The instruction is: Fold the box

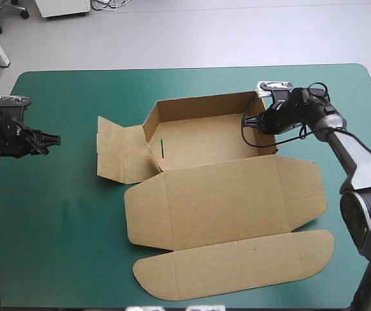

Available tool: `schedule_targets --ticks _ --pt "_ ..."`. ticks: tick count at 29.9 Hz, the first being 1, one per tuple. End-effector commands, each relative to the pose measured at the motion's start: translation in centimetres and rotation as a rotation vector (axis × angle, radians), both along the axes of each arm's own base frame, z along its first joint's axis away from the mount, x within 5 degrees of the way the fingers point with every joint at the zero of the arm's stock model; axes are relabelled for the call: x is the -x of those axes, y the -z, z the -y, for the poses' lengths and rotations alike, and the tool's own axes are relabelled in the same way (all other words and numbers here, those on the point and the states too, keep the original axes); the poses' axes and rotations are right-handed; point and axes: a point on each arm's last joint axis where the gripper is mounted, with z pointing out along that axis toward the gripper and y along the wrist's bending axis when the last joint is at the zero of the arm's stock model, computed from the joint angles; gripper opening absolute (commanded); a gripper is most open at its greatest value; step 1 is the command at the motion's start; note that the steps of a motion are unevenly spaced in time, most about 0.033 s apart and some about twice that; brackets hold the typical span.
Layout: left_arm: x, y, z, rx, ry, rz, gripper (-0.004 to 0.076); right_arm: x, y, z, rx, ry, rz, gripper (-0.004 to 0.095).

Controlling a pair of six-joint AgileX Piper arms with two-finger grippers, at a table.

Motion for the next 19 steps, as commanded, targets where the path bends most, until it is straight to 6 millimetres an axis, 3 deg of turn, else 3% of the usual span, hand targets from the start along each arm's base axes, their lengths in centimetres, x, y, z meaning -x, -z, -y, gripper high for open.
schedule_targets --ticks 1,12,15,19 --pt "0.4 -2.2 0.2 0.01 0.003 0.11 0.0333 1.3 -6.6 0.7 -0.072 0.039 0.222 -0.0013" --pt "-0.3 -2.7 0.4 0.029 0.01 0.209 0.033 5.3 -14.6 5.6 -0.256 0.078 0.443 -0.0019" --pt "-0.9 -2.6 0.8 0.07 0.037 0.243 0.033 6.5 -15.9 6.5 -0.299 0.066 0.469 -0.0019" --pt "-2.6 -1.3 2.2 0.252 0.106 0.263 0.033 7.7 -16.7 6.7 -0.311 0.03 0.466 -0.0019"
